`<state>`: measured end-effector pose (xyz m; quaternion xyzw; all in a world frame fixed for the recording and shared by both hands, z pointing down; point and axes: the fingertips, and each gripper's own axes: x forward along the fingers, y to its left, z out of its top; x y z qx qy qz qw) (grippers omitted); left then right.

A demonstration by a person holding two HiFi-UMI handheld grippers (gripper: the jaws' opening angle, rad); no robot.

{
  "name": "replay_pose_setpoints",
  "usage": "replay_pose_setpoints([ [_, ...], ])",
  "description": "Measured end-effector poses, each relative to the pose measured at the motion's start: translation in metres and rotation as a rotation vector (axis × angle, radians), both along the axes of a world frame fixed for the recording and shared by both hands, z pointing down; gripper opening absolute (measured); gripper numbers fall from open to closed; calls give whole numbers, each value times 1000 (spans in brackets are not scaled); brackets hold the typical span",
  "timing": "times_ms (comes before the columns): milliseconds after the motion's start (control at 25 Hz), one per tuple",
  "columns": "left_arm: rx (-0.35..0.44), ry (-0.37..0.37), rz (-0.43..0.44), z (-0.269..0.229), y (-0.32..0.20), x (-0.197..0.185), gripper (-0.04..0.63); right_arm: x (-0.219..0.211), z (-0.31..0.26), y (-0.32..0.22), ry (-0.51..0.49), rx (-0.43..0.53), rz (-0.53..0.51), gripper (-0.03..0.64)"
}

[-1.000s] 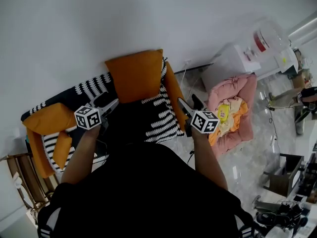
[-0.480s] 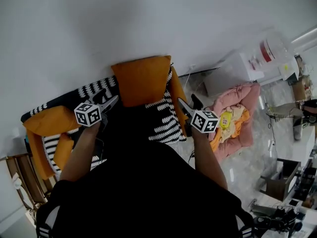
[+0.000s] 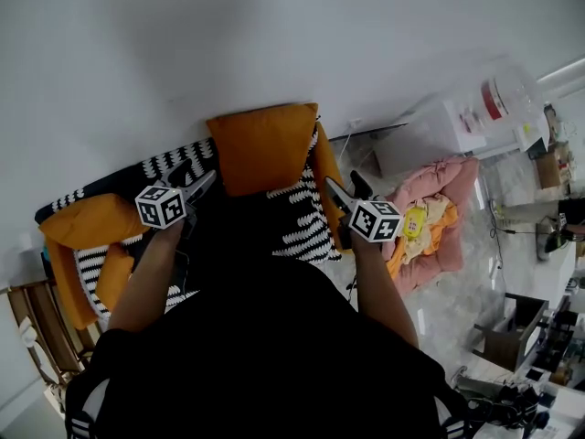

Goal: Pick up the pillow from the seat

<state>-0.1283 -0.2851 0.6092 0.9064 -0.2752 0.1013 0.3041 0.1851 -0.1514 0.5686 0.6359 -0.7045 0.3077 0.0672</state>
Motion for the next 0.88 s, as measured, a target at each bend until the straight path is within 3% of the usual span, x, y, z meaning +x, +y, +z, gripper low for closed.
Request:
replay_pose_setpoints([
  [440,8,-2,-121,-7,11,0,374,14,2,-24,4,-4,-125,374],
  [880,-3,-29,-250,-9,32,17,376,55,12,-42,-16,-10,-222,374],
])
